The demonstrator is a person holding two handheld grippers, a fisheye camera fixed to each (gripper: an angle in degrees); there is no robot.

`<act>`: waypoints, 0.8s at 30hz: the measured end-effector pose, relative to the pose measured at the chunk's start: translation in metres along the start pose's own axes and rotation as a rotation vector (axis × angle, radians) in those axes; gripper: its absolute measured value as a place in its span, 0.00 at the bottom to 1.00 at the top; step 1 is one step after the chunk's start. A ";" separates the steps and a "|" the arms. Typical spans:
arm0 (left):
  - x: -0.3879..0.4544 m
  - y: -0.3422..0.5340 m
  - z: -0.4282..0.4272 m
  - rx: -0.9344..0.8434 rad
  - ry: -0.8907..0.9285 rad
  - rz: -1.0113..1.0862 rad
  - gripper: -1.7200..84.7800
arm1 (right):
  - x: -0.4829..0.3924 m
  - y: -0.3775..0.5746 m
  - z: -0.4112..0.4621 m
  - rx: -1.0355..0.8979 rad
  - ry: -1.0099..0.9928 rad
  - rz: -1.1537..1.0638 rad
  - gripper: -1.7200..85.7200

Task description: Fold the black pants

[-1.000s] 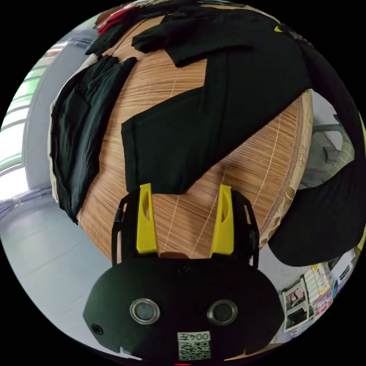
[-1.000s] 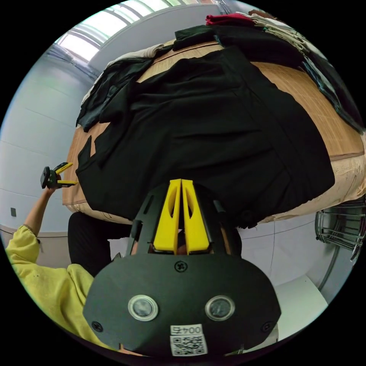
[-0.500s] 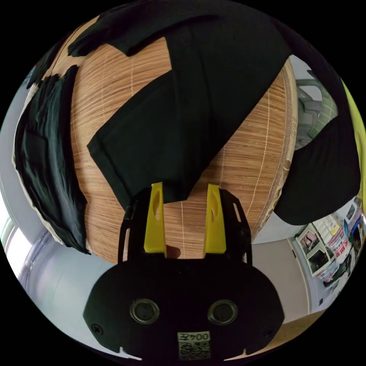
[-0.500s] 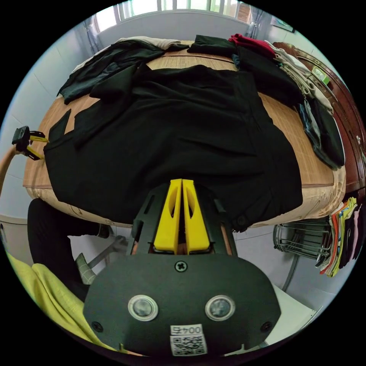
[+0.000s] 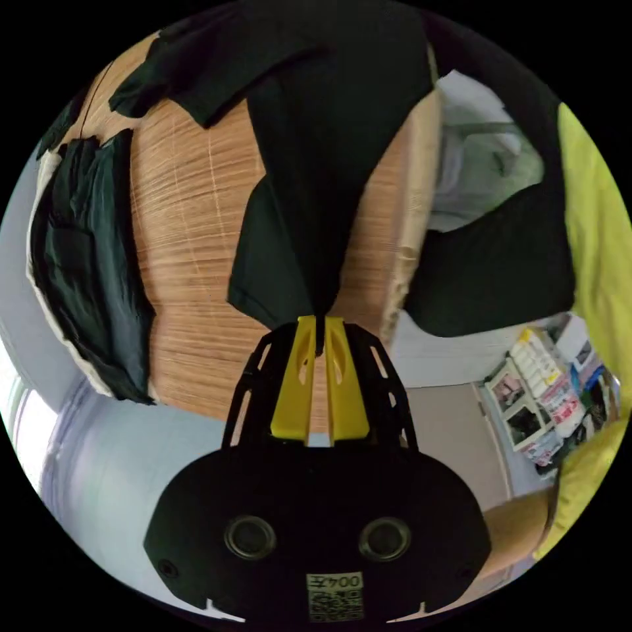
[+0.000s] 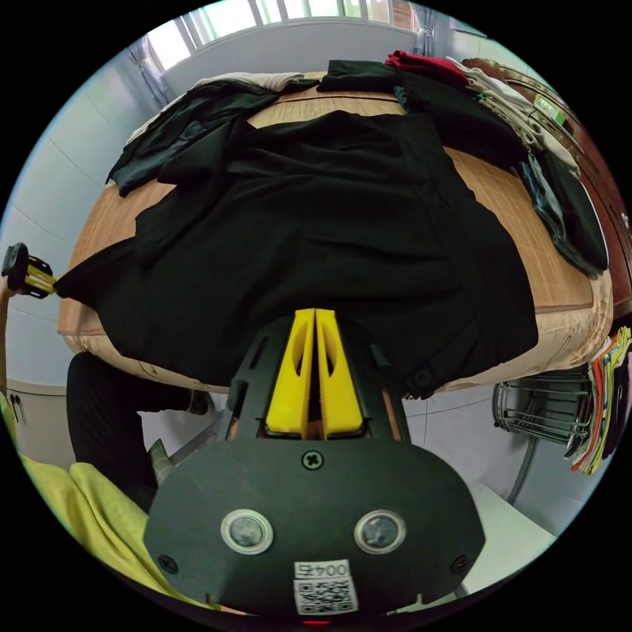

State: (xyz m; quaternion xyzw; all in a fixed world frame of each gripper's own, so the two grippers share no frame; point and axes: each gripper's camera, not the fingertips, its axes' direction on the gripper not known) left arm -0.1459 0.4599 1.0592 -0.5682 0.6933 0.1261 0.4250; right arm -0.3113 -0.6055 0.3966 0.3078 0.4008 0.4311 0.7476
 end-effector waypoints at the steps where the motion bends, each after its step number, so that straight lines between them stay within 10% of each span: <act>1: 0.002 0.015 -0.016 0.060 0.075 -0.004 0.05 | 0.000 0.000 -0.001 0.003 -0.010 0.003 0.01; 9: -0.040 0.069 -0.004 0.113 0.408 -0.038 0.05 | 0.004 -0.002 -0.004 0.005 -0.069 0.017 0.01; 24: -0.119 0.158 0.309 0.261 0.686 -0.547 0.18 | 0.002 -0.016 -0.003 -0.005 -0.058 0.034 0.01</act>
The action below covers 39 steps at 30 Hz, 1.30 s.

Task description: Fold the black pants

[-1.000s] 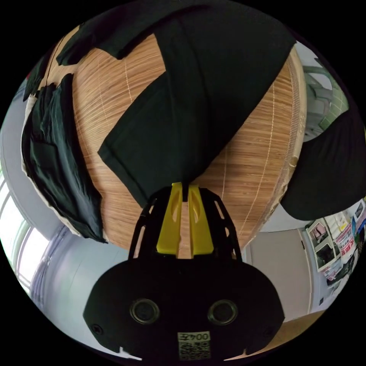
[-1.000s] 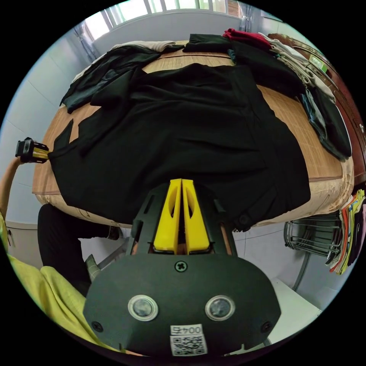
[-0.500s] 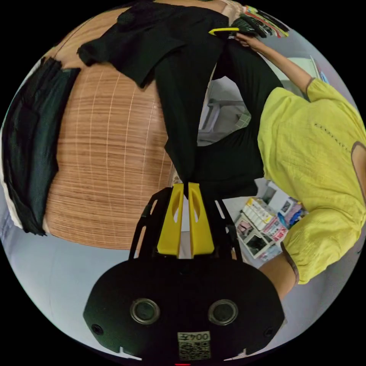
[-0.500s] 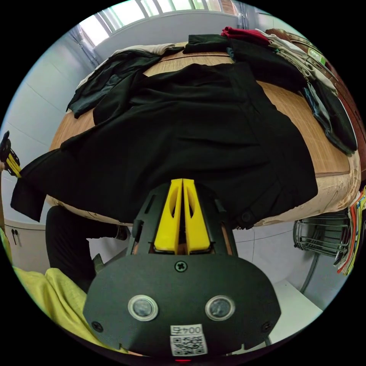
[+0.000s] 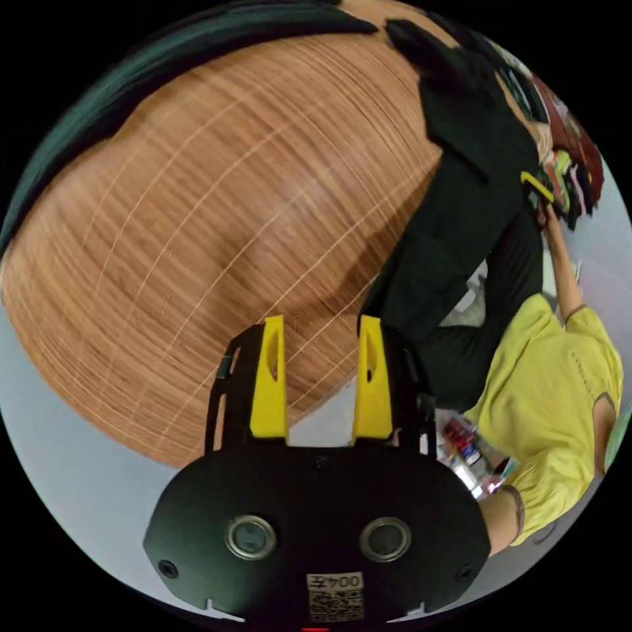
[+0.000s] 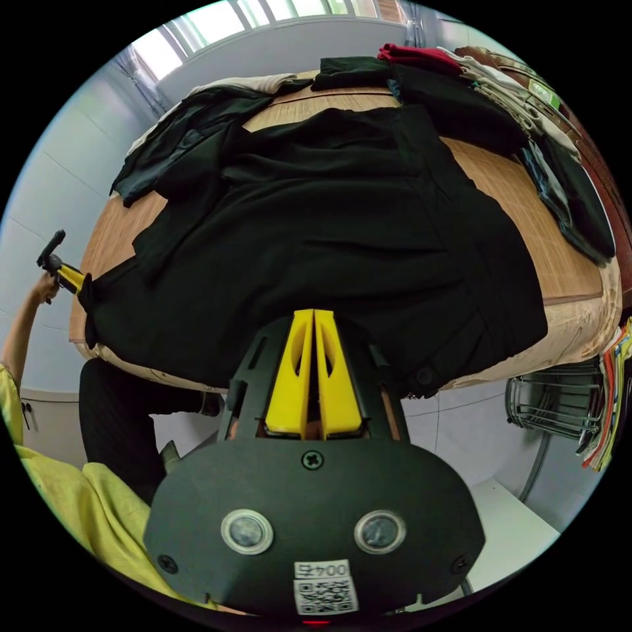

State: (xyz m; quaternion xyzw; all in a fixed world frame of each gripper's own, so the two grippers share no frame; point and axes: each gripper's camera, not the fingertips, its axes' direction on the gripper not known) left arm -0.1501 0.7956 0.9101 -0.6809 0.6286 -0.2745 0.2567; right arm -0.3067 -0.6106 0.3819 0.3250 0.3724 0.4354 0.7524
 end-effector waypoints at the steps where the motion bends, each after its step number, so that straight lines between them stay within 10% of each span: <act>1: -0.017 0.025 0.003 0.078 0.033 -0.047 0.18 | 0.001 -0.001 0.000 0.001 -0.002 0.004 0.01; 8: -0.018 0.189 0.026 0.636 0.063 -0.140 0.20 | 0.003 -0.003 0.002 0.007 0.000 0.014 0.01; 21: 0.145 0.269 0.235 0.732 -0.385 -0.001 0.19 | 0.014 -0.008 0.009 0.006 -0.005 0.013 0.01; 39: -0.114 0.559 0.358 1.479 0.480 -0.702 0.06 | 0.038 -0.013 0.017 -0.008 -0.030 0.157 0.03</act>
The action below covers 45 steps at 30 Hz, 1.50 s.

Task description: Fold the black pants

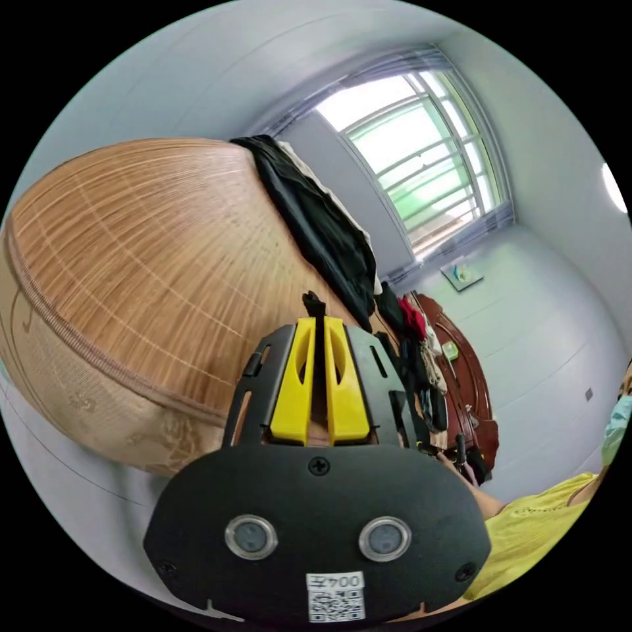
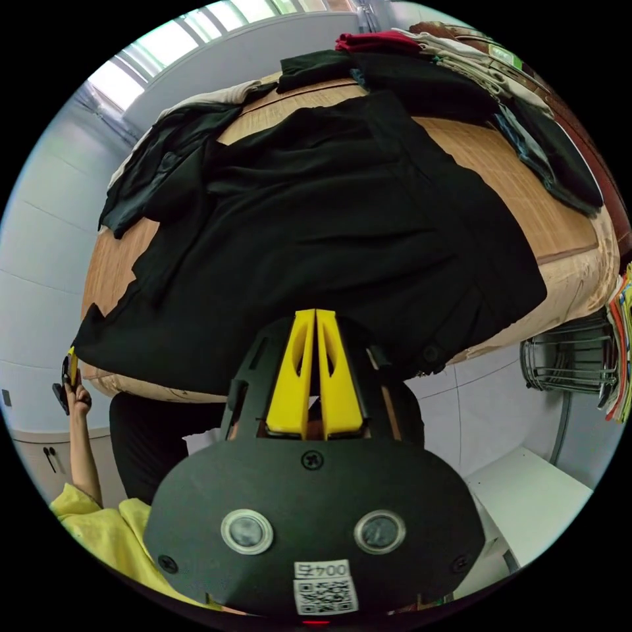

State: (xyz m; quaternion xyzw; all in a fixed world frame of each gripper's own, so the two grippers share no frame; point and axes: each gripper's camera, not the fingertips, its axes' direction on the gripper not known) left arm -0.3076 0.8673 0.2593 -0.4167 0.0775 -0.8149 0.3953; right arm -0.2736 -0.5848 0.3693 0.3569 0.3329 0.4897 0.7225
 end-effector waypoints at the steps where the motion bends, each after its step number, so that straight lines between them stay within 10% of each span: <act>1: -0.012 0.002 -0.007 0.011 -0.001 -0.009 0.06 | -0.003 0.002 0.001 0.005 -0.005 -0.003 0.04; 10: -0.076 0.029 -0.039 0.134 0.123 -0.222 0.15 | -0.017 -0.002 0.018 -0.041 0.030 -0.093 0.08; 15: 0.019 0.003 -0.035 0.130 0.037 0.031 0.16 | 0.001 -0.003 0.022 -0.038 -0.032 -0.106 0.08; 23: 0.299 -0.033 0.251 -0.446 -0.054 0.661 0.24 | 0.013 0.005 0.030 0.012 -0.015 -0.144 0.08; 31: 0.438 -0.033 0.483 -0.850 -0.217 0.811 0.31 | 0.026 0.008 0.036 0.023 -0.024 -0.151 0.07; 39: 0.538 -0.035 0.537 -0.754 -0.476 1.009 0.08 | 0.023 0.014 0.044 0.061 0.053 -0.177 0.07; 45: 0.605 -0.094 0.537 -0.778 -0.325 0.991 0.07 | 0.046 0.013 0.027 0.165 -0.018 -0.114 0.10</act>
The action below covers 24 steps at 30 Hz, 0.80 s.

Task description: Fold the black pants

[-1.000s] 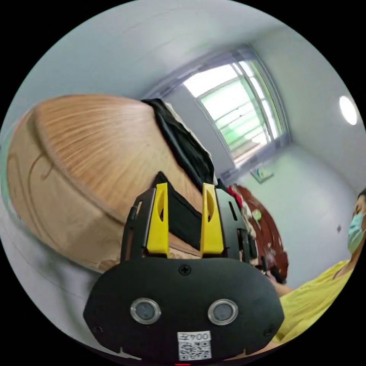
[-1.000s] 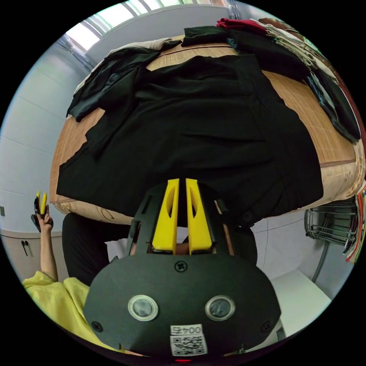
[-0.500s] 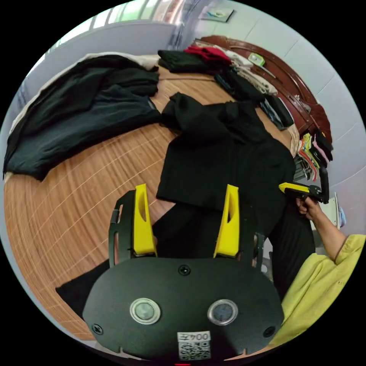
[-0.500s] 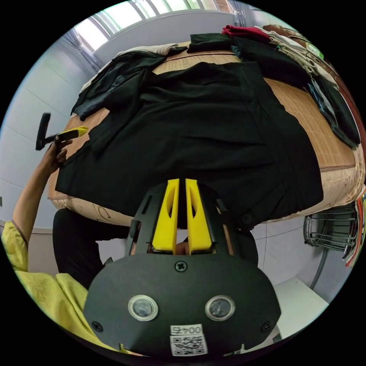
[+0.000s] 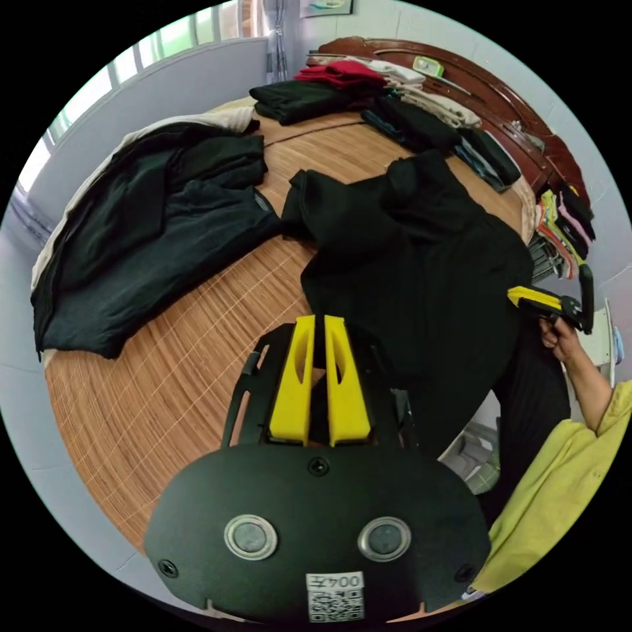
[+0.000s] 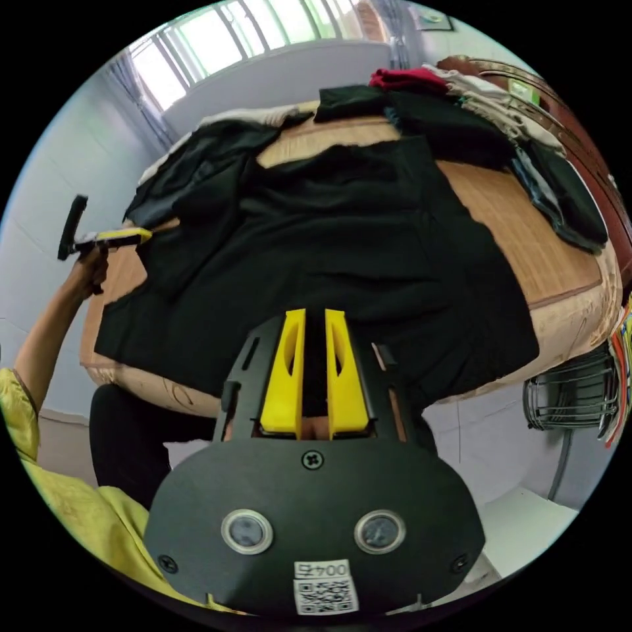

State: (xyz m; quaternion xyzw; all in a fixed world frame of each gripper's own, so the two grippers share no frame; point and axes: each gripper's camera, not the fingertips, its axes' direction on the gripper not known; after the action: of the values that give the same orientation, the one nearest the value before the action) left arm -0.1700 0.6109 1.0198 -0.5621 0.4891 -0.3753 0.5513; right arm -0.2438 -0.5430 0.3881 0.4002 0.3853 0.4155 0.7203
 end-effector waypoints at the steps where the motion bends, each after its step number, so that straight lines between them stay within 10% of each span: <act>1: -0.002 -0.012 -0.010 0.017 0.035 0.003 0.08 | 0.011 -0.007 -0.008 0.058 -0.009 0.018 0.11; 11: 0.019 -0.117 0.027 -0.113 0.129 -0.012 0.34 | 0.120 -0.171 0.017 0.010 0.058 0.129 0.25; 18: 0.059 -0.166 0.007 -0.114 -0.050 0.053 0.20 | 0.155 -0.244 0.060 -0.099 0.019 0.242 0.28; 24: 0.110 -0.171 -0.044 -0.110 -0.193 0.264 0.05 | 0.101 -0.240 0.076 -0.162 0.292 -0.022 0.09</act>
State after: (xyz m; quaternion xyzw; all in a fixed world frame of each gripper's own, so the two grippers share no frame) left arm -0.1623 0.4787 1.1808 -0.5556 0.5232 -0.2166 0.6088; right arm -0.0704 -0.5515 0.1796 0.2721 0.4555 0.4911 0.6909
